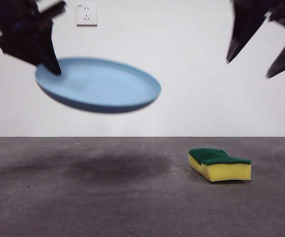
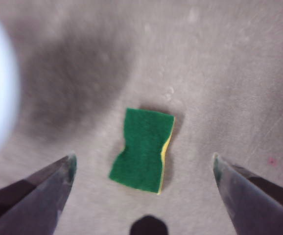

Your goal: Pick up the plate,pick up the cloth,clean the plate with the cloth

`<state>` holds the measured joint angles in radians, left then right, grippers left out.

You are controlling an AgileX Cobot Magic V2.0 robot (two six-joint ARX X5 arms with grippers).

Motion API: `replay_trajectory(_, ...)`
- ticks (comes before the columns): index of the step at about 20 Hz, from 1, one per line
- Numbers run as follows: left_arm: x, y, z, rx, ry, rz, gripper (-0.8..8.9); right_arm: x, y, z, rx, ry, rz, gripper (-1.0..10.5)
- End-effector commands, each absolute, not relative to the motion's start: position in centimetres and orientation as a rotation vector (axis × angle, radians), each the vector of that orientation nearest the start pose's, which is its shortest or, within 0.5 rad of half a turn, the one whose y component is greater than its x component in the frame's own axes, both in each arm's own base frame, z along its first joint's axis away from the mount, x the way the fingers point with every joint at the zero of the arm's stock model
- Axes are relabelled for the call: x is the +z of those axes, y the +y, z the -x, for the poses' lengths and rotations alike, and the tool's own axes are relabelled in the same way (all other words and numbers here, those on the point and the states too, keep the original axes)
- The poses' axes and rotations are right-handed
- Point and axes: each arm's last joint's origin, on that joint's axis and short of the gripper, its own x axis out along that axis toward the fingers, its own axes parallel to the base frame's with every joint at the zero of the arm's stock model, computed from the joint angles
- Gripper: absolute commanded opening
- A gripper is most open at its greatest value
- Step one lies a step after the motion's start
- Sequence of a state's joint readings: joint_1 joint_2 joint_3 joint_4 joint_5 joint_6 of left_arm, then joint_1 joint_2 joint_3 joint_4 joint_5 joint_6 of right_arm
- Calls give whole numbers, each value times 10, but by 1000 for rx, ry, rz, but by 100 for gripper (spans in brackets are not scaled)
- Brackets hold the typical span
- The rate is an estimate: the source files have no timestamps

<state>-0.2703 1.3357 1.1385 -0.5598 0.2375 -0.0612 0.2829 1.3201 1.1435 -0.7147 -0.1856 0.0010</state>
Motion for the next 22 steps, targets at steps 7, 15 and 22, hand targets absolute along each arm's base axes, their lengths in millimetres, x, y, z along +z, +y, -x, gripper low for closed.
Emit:
replay_trajectory(7,320,-76,-246,-470,762,30,-7,232,129,-304,446,1116,185,469)
replay_trajectory(15,320,-77,-246,-470,765,29,-7,172,139,-326,427,1254,193,469)
replay_trajectory(22,320,-76,-246,-476,761,11,-7,166,139,-328,420,1265,188,118)
